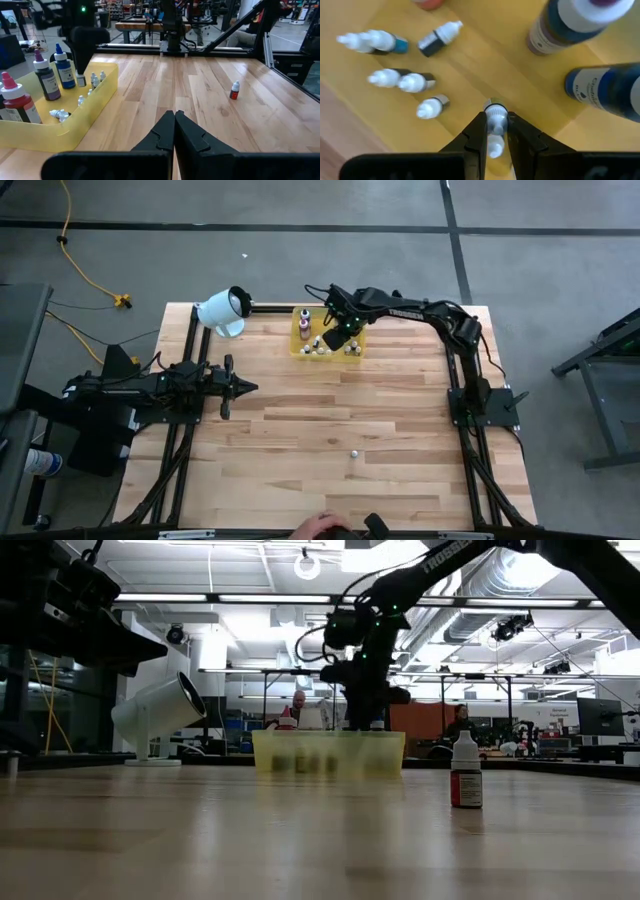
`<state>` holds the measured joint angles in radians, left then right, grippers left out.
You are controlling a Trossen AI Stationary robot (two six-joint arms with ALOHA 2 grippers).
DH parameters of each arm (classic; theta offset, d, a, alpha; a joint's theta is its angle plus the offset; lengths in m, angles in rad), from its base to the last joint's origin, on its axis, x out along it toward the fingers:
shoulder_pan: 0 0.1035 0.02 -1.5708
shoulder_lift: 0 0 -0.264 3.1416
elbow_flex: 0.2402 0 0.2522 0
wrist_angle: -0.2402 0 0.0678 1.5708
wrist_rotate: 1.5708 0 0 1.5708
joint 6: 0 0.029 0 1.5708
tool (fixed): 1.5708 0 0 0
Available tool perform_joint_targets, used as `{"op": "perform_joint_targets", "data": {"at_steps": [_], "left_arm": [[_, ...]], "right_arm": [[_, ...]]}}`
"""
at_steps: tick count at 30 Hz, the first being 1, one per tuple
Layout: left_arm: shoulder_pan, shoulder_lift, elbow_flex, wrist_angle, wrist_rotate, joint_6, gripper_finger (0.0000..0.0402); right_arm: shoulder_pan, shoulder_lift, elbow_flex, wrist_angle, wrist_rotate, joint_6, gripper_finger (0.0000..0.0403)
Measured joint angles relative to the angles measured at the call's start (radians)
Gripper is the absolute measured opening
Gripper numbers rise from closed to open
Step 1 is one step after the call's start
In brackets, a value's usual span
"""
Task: Pick & Place food coloring
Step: Put the small light green food coloring bottle into the yellow container, then put the small red food coloring bottle into the yellow container
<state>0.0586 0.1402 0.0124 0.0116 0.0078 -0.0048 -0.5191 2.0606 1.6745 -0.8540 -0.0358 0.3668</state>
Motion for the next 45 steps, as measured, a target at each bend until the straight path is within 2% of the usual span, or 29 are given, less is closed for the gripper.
{"op": "perform_joint_targets", "data": {"at_steps": [16,33,40,45], "left_arm": [[0.000,0.000,0.000,0.000,0.000,0.000,0.0000],[0.000,0.000,0.000,0.000,0.000,0.000,0.0000],[0.000,0.000,0.000,0.000,0.000,0.000,0.0000],[0.000,0.000,0.000,0.000,0.000,0.000,0.0000]], "right_arm": [[-0.037,0.030,-0.021,-0.062,-0.011,-0.032,0.0059],[-0.035,0.030,-0.021,-0.064,-0.042,-0.054,0.0084],[-0.035,0.026,-0.009,-0.057,-0.022,-0.056,0.0108],[-0.034,0.025,0.032,-0.064,-0.050,-0.062,0.0135]]}}
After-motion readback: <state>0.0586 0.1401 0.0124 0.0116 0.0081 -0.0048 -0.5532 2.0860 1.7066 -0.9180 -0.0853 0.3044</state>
